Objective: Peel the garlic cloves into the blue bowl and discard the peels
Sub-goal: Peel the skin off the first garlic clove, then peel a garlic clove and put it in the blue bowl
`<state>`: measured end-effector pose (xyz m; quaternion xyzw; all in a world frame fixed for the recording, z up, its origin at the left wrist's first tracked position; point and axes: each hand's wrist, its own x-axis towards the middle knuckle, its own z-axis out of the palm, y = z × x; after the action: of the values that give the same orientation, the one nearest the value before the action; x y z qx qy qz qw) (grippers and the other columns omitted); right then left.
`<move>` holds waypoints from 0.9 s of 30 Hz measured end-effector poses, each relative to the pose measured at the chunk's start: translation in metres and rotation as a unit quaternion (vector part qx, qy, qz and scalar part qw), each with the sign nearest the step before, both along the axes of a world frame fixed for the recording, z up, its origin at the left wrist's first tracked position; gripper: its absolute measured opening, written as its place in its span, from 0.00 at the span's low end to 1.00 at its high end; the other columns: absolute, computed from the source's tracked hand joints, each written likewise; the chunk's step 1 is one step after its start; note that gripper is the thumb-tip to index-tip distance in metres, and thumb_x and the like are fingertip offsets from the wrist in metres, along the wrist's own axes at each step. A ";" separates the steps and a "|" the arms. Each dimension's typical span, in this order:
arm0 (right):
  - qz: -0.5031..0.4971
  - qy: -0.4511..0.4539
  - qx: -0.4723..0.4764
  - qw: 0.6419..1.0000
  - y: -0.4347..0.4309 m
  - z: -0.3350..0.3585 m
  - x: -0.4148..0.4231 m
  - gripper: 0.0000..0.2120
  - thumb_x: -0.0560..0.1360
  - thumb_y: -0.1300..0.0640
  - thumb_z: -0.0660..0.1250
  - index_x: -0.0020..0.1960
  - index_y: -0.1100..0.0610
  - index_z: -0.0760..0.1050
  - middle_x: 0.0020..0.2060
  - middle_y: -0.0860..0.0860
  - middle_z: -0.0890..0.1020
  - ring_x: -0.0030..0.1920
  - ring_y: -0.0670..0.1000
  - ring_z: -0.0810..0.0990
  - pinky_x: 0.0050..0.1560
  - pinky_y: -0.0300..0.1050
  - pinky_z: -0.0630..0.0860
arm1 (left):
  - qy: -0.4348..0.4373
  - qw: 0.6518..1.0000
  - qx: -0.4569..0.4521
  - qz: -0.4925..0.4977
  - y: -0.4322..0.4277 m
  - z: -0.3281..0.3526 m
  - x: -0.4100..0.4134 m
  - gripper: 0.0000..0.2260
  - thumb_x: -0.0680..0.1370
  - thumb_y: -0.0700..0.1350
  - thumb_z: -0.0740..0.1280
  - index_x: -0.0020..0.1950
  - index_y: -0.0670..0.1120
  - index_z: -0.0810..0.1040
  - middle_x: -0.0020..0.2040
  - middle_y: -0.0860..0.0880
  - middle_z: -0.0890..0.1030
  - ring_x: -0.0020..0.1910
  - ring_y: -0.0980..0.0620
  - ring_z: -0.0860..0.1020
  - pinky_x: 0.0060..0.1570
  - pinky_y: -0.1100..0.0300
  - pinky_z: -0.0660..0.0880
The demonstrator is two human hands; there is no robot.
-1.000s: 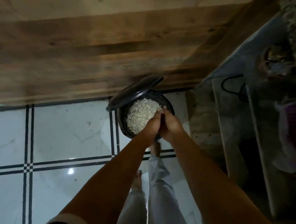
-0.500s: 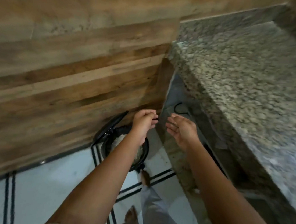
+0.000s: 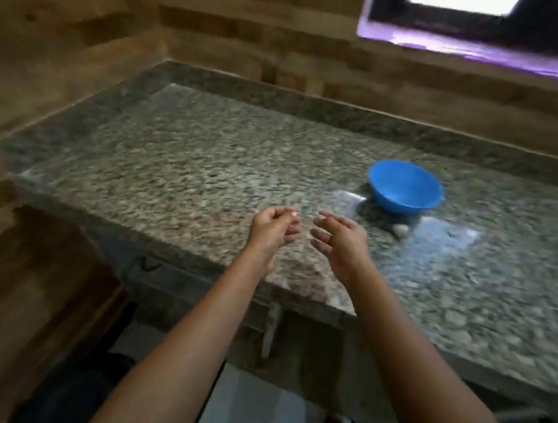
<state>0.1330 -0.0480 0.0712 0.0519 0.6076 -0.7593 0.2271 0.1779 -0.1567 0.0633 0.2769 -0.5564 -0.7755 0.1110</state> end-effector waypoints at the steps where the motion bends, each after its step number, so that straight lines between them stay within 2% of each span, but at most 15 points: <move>1: -0.021 0.005 0.003 1.000 0.021 0.000 -0.014 0.06 0.77 0.65 0.63 0.52 0.60 0.75 0.40 0.54 0.79 0.40 0.52 0.78 0.43 0.44 0.75 | 0.001 1.000 -0.006 -0.019 0.020 0.000 -0.017 0.06 0.79 0.38 0.62 0.44 0.46 0.73 0.39 0.47 0.78 0.34 0.54 0.75 0.30 0.68 0.73; 6: -0.085 0.026 0.061 0.994 0.114 -0.017 -0.086 0.08 0.75 0.68 0.63 0.54 0.64 0.75 0.36 0.55 0.77 0.36 0.51 0.76 0.39 0.42 0.74 | 0.001 0.997 -0.013 -0.075 0.107 -0.007 -0.092 0.06 0.78 0.35 0.63 0.43 0.44 0.74 0.37 0.46 0.77 0.30 0.56 0.74 0.26 0.70 0.71; 8: -0.106 0.047 0.133 0.984 0.145 -0.032 -0.119 0.09 0.75 0.67 0.65 0.54 0.66 0.76 0.37 0.55 0.78 0.36 0.51 0.77 0.40 0.44 0.76 | -0.014 0.995 -0.026 -0.094 0.134 -0.013 -0.120 0.07 0.77 0.34 0.63 0.43 0.44 0.74 0.36 0.46 0.77 0.27 0.58 0.74 0.26 0.70 0.70; 11: -0.123 0.084 0.262 0.953 0.186 -0.050 -0.163 0.08 0.73 0.63 0.68 0.52 0.63 0.79 0.42 0.56 0.82 0.43 0.55 0.81 0.48 0.51 0.80 | -0.035 0.992 -0.031 -0.114 0.165 -0.023 -0.154 0.06 0.77 0.34 0.64 0.43 0.44 0.75 0.37 0.46 0.77 0.32 0.55 0.74 0.28 0.68 0.70; 12: -0.119 0.095 0.294 0.944 0.195 -0.052 -0.172 0.07 0.73 0.63 0.68 0.52 0.61 0.79 0.44 0.55 0.82 0.44 0.54 0.81 0.47 0.48 0.80 | -0.044 0.991 -0.037 -0.122 0.171 -0.026 -0.162 0.05 0.77 0.35 0.64 0.44 0.44 0.75 0.38 0.46 0.77 0.33 0.54 0.74 0.29 0.67 0.71; 13: -0.111 0.106 0.322 0.934 0.204 -0.055 -0.182 0.08 0.74 0.64 0.67 0.53 0.61 0.78 0.47 0.55 0.82 0.43 0.51 0.81 0.42 0.41 0.80 | -0.052 0.989 -0.046 -0.131 0.177 -0.028 -0.170 0.04 0.77 0.35 0.64 0.45 0.43 0.76 0.38 0.46 0.77 0.34 0.54 0.74 0.31 0.66 0.71; 15: -0.076 0.131 0.379 0.913 0.216 -0.059 -0.199 0.10 0.76 0.64 0.65 0.57 0.61 0.77 0.50 0.54 0.81 0.40 0.47 0.77 0.32 0.29 0.71 | -0.062 0.986 -0.053 -0.143 0.186 -0.033 -0.184 0.04 0.77 0.35 0.64 0.46 0.43 0.76 0.38 0.46 0.76 0.35 0.53 0.74 0.35 0.62 0.71; 16: -0.057 0.144 0.406 0.901 0.218 -0.060 -0.203 0.11 0.76 0.64 0.65 0.58 0.62 0.77 0.51 0.55 0.80 0.42 0.47 0.76 0.33 0.27 0.69 | -0.064 0.987 -0.054 -0.140 0.187 -0.034 -0.188 0.03 0.78 0.35 0.64 0.47 0.42 0.76 0.38 0.47 0.76 0.35 0.53 0.73 0.35 0.61 0.71; 18: -0.031 0.163 0.443 0.881 0.221 -0.065 -0.216 0.11 0.76 0.65 0.64 0.57 0.62 0.77 0.53 0.56 0.79 0.45 0.49 0.76 0.41 0.28 0.71 | -0.073 0.987 -0.053 -0.131 0.192 -0.038 -0.198 0.03 0.78 0.35 0.64 0.49 0.40 0.76 0.38 0.47 0.76 0.35 0.53 0.73 0.36 0.62 0.72; 20: -0.005 0.175 0.465 0.868 0.220 -0.071 -0.222 0.08 0.76 0.65 0.65 0.53 0.62 0.79 0.52 0.56 0.79 0.50 0.51 0.77 0.53 0.38 0.75 | -0.082 0.986 -0.053 -0.132 0.192 -0.043 -0.201 0.03 0.78 0.35 0.64 0.50 0.40 0.75 0.38 0.47 0.76 0.35 0.53 0.74 0.36 0.62 0.73; 22: 0.014 0.183 0.475 0.860 0.218 -0.073 -0.224 0.06 0.75 0.66 0.65 0.49 0.62 0.80 0.49 0.55 0.80 0.50 0.52 0.78 0.57 0.47 0.76 | -0.085 0.986 -0.047 -0.133 0.190 -0.046 -0.203 0.02 0.78 0.36 0.64 0.48 0.41 0.76 0.39 0.47 0.77 0.36 0.54 0.75 0.36 0.63 0.73; 24: 0.009 0.193 0.464 0.865 0.214 -0.069 -0.221 0.05 0.75 0.65 0.65 0.46 0.61 0.80 0.45 0.56 0.81 0.46 0.53 0.79 0.53 0.49 0.78 | -0.079 0.988 -0.039 -0.129 0.185 -0.049 -0.204 0.03 0.78 0.36 0.64 0.46 0.43 0.76 0.40 0.46 0.78 0.37 0.54 0.76 0.36 0.62 0.73; 27: -0.027 0.217 0.394 0.893 0.200 -0.054 -0.210 0.04 0.75 0.62 0.65 0.47 0.59 0.79 0.40 0.51 0.80 0.39 0.47 0.79 0.38 0.36 0.76 | -0.065 0.989 -0.033 -0.129 0.177 -0.051 -0.200 0.04 0.77 0.36 0.64 0.46 0.43 0.77 0.41 0.46 0.79 0.39 0.52 0.77 0.37 0.62 0.75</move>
<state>-0.0771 0.1525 0.0168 -0.0126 0.8892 -0.4563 0.0302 -0.0225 0.0203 0.0127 0.2484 -0.6186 -0.7452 -0.0174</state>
